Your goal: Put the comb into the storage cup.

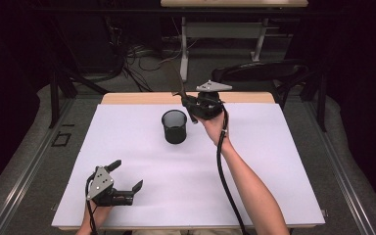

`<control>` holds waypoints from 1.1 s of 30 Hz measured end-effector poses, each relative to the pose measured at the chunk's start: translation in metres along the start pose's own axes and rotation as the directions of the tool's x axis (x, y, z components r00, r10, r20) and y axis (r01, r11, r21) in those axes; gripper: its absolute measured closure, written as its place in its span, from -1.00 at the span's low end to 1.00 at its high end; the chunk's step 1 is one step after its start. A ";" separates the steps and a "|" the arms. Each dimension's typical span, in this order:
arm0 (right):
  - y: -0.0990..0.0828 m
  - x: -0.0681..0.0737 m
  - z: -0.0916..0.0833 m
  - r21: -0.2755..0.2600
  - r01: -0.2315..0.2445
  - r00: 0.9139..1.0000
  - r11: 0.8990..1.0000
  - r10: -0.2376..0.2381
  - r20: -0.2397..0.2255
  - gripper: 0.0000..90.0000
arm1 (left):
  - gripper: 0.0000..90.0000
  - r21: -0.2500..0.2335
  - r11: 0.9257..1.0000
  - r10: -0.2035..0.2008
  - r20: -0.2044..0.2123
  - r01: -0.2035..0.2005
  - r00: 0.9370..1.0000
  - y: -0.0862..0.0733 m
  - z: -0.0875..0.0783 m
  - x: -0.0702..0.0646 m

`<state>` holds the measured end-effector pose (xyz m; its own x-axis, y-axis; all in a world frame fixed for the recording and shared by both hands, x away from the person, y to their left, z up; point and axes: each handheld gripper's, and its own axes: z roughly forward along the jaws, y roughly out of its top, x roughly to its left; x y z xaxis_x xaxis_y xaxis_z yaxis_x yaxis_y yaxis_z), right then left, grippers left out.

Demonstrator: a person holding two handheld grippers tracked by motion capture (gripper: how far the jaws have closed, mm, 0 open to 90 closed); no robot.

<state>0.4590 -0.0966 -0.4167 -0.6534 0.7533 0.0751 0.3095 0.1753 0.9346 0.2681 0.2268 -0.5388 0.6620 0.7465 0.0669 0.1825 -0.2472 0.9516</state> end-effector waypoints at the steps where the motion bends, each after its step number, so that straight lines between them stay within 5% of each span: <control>1: 0.000 0.000 0.001 -0.003 0.000 1.000 1.000 0.000 0.000 0.62 | -1.00 -0.001 1.000 -0.001 0.000 0.001 1.000 0.000 0.000 0.000; 33: 0.005 0.006 0.026 -0.066 0.007 1.000 0.998 -0.007 -0.003 0.62 | -1.00 -0.002 1.000 0.003 0.003 -0.003 1.000 0.000 0.000 0.001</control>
<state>0.4749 -0.0750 -0.4208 -0.6576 0.7501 0.0695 0.2586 0.1381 0.9561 0.2684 0.2273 -0.5387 0.6648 0.7439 0.0685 0.1796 -0.2482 0.9519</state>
